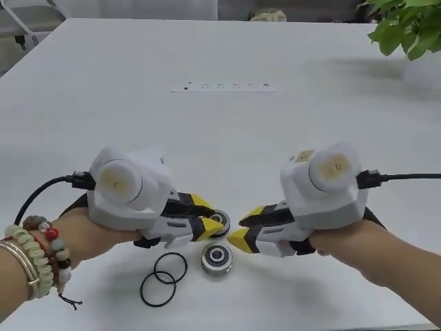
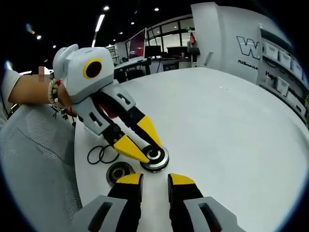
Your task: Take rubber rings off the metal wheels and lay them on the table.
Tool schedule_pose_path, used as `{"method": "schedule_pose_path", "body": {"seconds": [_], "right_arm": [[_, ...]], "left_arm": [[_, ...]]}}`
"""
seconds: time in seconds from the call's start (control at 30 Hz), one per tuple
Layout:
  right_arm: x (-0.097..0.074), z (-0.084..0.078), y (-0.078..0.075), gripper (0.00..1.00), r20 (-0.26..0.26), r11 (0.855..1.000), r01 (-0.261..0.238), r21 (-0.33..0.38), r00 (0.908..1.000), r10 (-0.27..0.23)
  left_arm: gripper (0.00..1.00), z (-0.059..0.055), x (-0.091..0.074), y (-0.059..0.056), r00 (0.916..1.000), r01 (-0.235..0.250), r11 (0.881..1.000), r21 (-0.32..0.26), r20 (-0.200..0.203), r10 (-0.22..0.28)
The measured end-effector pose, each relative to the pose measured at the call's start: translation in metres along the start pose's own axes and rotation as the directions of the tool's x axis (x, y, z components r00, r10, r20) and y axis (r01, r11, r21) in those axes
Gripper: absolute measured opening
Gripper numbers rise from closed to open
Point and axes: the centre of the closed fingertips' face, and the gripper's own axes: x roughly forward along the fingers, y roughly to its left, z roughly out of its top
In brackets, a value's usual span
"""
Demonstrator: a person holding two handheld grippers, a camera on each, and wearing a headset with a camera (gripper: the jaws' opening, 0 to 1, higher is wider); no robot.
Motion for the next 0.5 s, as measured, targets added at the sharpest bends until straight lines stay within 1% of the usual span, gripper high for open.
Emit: {"method": "schedule_pose_path", "body": {"seconds": [0.1,0.13,0.17,0.2,0.3,0.43,0.47,0.5], "right_arm": [[0.0,0.001,-0.002,0.17,0.008,1.0,0.011,0.006,0.9999,-0.012],[0.001,0.001,-0.003,0.17,0.011,1.0,0.017,0.012,0.9998,-0.017],[0.001,0.001,-0.004,0.17,0.013,1.0,0.022,0.02,0.9997,-0.022],[0.002,0.001,-0.004,0.17,0.016,0.999,0.03,0.029,0.9994,-0.03],[0.005,0.0,-0.005,0.17,0.017,0.998,0.039,0.051,0.999,-0.04],[0.01,-0.001,-0.003,0.18,0.014,0.997,0.042,0.065,0.999,-0.043],[0.01,-0.001,-0.003,0.18,0.015,0.997,0.04,0.067,0.9991,-0.041],[0.011,0.0,-0.001,0.18,0.022,0.996,0.029,0.085,0.9993,-0.031]], "left_arm": [[0.08,-0.001,0.0,0.001,1.0,-0.001,0.999,-0.041,0.0,0.001],[0.08,-0.001,0.0,0.001,1.0,-0.001,0.999,-0.035,0.001,0.001],[0.08,-0.004,0.0,0.002,0.9999,-0.004,1.0,-0.017,-0.011,0.004],[0.08,-0.002,0.001,0.001,1.0,-0.005,1.0,-0.012,-0.003,0.005],[0.08,-0.003,0.001,0.002,1.0,-0.004,1.0,-0.017,0.0,0.004],[0.08,-0.002,0.001,0.002,1.0,-0.003,1.0,-0.015,0.001,0.003],[0.08,-0.002,0.001,0.002,1.0,-0.003,1.0,-0.015,0.002,0.003],[0.08,-0.002,0.001,0.003,1.0,-0.002,1.0,-0.015,0.002,0.003]]}}
